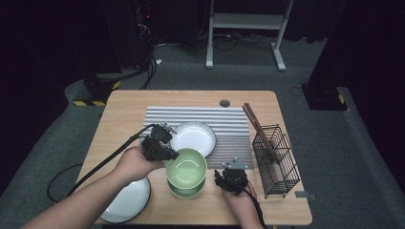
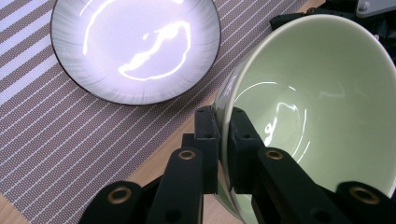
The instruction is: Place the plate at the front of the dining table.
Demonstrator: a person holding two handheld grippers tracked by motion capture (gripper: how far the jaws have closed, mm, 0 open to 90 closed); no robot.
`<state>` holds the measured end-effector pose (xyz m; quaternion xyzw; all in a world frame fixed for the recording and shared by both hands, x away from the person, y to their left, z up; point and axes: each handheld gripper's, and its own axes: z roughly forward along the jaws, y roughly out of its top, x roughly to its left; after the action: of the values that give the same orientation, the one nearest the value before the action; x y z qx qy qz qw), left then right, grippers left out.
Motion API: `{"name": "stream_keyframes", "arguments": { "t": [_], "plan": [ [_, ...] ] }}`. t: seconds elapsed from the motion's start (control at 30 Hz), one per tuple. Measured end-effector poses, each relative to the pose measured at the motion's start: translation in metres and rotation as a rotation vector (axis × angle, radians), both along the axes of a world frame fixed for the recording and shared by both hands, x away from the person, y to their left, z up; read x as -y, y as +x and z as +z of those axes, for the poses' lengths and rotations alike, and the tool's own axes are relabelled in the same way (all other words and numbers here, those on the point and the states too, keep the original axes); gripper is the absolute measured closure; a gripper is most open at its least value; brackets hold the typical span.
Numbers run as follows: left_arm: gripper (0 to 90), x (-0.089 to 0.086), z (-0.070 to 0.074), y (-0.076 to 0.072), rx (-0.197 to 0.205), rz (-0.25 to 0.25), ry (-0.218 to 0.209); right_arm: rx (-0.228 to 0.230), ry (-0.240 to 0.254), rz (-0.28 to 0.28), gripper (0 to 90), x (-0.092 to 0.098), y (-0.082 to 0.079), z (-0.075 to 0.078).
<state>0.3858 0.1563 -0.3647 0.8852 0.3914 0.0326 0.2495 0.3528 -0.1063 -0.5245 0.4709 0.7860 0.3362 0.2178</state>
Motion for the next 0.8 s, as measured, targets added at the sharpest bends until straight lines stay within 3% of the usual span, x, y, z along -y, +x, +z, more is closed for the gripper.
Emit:
{"name": "stream_keyframes", "arguments": {
  "t": [0.8],
  "plan": [
    [84.2, -0.0070, 0.0001, 0.0100, 0.011, 0.046, -0.064, 0.005, -0.004, -0.003, 38.9, 0.0002, -0.0006, 0.0000]
  ]
}}
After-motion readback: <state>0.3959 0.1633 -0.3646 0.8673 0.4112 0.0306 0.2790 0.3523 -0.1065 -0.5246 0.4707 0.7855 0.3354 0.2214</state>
